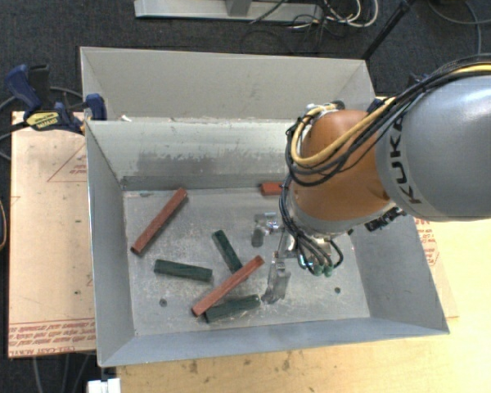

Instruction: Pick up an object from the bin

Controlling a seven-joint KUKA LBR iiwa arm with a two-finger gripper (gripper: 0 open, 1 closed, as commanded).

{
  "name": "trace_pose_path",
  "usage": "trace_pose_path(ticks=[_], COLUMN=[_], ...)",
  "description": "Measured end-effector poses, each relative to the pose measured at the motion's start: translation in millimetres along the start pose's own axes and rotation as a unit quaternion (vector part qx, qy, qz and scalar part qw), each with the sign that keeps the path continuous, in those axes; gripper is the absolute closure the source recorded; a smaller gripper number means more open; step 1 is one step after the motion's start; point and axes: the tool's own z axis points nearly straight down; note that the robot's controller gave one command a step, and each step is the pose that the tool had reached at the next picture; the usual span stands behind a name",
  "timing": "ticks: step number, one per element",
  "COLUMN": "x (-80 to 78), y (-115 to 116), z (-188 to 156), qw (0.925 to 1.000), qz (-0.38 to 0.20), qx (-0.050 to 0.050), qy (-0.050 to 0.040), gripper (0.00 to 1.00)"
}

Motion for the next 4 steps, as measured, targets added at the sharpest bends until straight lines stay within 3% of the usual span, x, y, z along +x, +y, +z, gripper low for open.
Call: trace_pose_path(ticks=[1,2,3,4], x=[-7.8,-10.6,-0.8,0.8], y=[47.6,46.9,53.5,52.8], z=[90.0,83.1,11.1,15.4], qw=[0.9999,0.9999,0.9997,0.9998], qz=[-0.015,-0.013,-0.023,-0.022], qx=[-0.001,-0.002,-0.001,0.000], qy=[-0.0053,-0.0071,-0.0075,-0.0035], gripper=[0.00,1.00,1.00,0.00])
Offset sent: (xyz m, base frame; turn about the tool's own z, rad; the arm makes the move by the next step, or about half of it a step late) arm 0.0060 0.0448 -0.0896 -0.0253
